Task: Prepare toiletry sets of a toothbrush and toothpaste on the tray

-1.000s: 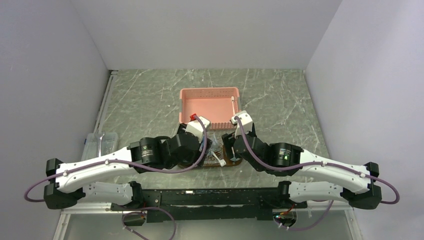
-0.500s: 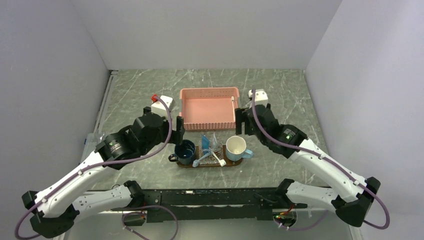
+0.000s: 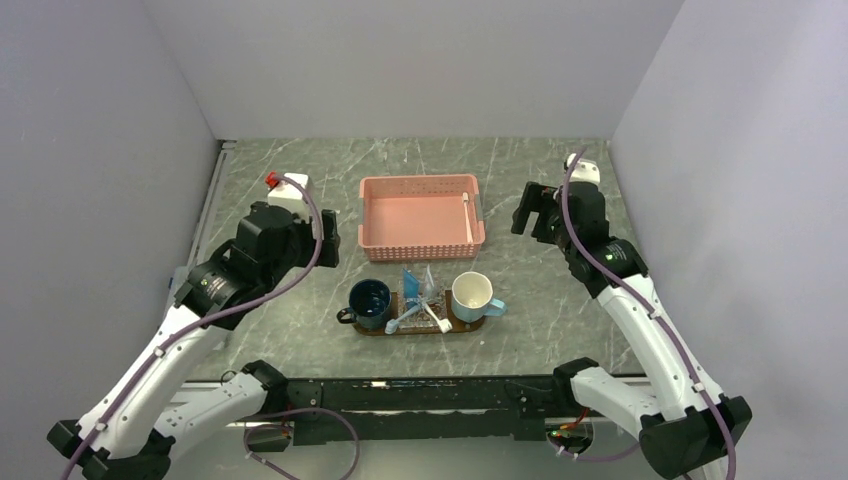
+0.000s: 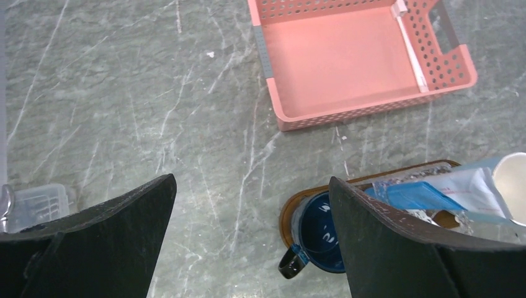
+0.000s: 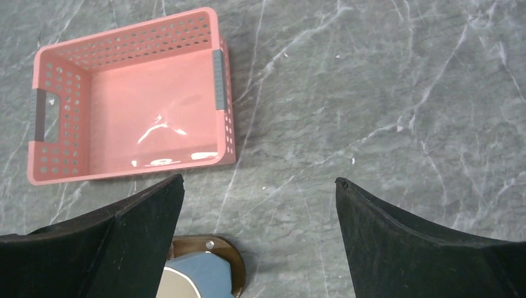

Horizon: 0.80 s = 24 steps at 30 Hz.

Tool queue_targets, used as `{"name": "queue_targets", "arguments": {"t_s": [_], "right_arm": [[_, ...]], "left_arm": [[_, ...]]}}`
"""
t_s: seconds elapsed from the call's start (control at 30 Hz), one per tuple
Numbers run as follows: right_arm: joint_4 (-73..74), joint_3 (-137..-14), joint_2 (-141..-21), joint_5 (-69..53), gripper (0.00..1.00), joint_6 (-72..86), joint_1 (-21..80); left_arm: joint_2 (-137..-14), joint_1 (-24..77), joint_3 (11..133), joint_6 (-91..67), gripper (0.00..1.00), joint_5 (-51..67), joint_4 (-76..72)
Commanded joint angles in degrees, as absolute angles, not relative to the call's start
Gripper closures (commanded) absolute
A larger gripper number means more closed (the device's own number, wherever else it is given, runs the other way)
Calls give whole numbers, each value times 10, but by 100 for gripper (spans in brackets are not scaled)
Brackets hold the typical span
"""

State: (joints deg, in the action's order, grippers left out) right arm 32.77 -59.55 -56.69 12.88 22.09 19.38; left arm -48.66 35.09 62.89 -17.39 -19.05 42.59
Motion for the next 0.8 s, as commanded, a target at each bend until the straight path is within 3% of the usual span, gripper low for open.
{"name": "queue_targets", "arguments": {"t_s": [0.0, 0.3, 0.77], "right_arm": [[297, -585, -544, 120, 6, 226, 171], [287, -567, -499, 148, 1, 215, 164], [282, -550, -479, 142, 0, 217, 164]], "left_arm": [[-501, 313, 654, -160, 1, -167, 417], [-478, 224, 637, -121, 1, -143, 391], [-417, 213, 577, -125, 1, -89, 353]]}}
